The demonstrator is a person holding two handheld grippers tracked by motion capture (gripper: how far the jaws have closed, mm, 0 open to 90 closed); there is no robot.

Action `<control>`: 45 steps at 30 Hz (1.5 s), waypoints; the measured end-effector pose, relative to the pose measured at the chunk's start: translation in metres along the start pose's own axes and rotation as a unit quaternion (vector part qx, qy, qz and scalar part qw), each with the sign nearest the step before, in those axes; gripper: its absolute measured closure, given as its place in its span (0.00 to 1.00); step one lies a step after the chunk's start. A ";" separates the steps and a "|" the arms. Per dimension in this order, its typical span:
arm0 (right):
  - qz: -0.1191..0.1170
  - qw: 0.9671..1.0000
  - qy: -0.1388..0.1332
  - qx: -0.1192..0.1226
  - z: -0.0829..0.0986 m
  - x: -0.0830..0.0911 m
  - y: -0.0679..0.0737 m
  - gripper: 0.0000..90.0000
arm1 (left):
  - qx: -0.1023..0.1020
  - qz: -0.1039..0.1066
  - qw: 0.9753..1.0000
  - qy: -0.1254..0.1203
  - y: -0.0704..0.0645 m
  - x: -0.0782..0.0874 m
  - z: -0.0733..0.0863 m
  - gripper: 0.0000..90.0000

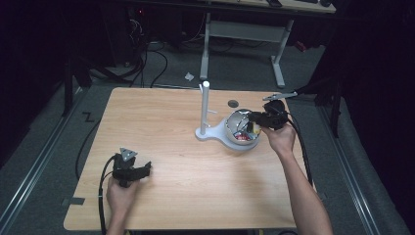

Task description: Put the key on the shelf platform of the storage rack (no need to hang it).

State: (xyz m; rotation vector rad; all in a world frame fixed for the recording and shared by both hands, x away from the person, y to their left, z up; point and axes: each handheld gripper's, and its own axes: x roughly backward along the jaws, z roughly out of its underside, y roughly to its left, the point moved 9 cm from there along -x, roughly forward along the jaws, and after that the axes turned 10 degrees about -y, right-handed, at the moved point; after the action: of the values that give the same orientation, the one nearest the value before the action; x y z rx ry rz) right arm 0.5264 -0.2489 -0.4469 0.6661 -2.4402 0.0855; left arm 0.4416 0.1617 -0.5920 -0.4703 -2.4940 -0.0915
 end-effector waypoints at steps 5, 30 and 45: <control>0.001 1.000 0.002 -0.006 0.004 -0.006 -0.001 0.84 | 0.000 0.000 1.000 0.000 0.000 0.000 0.000 0.26; 0.019 0.999 0.035 0.032 0.028 -0.040 0.005 0.84 | 0.001 0.001 1.000 0.001 0.000 0.000 0.000 0.25; 0.026 0.999 0.041 0.019 0.030 -0.038 0.003 0.57 | 0.001 0.001 1.000 0.000 0.000 0.000 0.000 0.25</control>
State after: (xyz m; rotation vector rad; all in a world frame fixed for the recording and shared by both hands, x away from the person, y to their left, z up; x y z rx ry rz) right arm 0.5354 -0.2360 -0.4923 0.6035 -2.3820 0.1780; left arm 0.4415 0.1619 -0.5920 -0.4708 -2.4937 -0.0881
